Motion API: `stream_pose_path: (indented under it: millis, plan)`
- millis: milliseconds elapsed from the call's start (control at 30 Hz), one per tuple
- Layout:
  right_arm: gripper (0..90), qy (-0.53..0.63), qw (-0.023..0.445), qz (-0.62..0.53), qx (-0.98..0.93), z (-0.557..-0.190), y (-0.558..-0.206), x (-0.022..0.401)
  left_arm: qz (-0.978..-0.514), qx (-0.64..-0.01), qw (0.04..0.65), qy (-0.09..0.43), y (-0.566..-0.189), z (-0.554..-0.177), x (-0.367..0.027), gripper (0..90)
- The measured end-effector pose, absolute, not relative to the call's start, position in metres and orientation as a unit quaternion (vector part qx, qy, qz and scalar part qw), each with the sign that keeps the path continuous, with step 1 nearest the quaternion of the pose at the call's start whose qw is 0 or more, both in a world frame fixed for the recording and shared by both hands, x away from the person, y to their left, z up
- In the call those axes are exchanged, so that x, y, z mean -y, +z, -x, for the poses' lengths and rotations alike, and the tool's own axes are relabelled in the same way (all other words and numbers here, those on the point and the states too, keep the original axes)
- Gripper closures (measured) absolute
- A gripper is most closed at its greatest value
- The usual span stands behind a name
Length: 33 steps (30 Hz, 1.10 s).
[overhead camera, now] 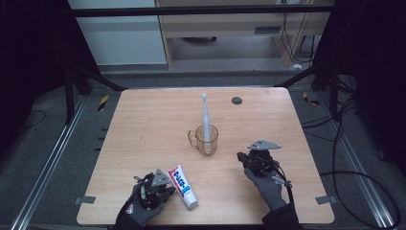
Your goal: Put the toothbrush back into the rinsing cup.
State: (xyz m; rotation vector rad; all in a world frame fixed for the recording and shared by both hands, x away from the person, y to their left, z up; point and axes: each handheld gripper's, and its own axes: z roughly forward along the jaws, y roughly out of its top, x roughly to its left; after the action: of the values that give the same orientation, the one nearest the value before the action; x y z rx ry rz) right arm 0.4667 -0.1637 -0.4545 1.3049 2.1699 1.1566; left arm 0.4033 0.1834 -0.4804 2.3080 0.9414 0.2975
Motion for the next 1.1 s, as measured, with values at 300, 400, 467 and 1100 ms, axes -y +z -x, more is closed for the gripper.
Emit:
stream_pose_path:
  millis: [300, 400, 467, 1100]
  plan:
    - [87.7, 0.408, 0.179, -0.461, -0.768, -0.468, -0.455, 0.164, -0.878, -0.341, 0.319, 0.11, -0.48, -0.405, -0.173, 90.0]
    - [87.5, 0.409, 0.179, -0.46, -0.767, -0.468, -0.455, 0.164, -0.881, -0.327, 0.325, 0.102, -0.482, -0.403, -0.161, 90.0]
    - [87.5, 0.409, 0.18, -0.46, -0.767, -0.468, -0.454, 0.165, -0.885, -0.321, 0.323, 0.101, -0.483, -0.403, -0.157, 90.0]
    - [82.2, 0.415, 0.179, -0.44, -0.776, -0.464, -0.442, 0.161, -0.879, -0.319, 0.329, 0.129, -0.474, -0.406, -0.16, 90.0]
